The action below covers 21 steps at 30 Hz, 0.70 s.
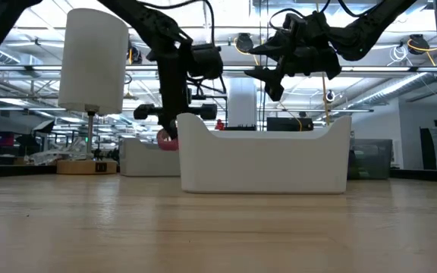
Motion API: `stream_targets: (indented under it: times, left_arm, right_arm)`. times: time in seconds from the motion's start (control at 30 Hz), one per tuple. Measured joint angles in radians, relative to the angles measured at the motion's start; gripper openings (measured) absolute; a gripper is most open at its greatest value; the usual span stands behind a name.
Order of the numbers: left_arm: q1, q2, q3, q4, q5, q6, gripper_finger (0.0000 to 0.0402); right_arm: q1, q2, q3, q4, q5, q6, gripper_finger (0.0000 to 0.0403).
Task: Pick and place Stapler, Stapler remover, tape
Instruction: Put the pink tape into the gray bin
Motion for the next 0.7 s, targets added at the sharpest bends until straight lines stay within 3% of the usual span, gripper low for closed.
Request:
stream_targets:
  times: [0.17,0.7]
  left_arm:
    - [0.015,0.022,0.005,-0.03,0.01,-0.011,0.0036]
    - [0.04,0.062,-0.003,-0.054,0.051,-0.031,0.0036]
  right_arm:
    - [0.0,0.0,0.0,0.0,-0.045,-0.005,0.021]
    - [0.0,0.0,0.0,0.0,-0.048,-0.025,0.0211]
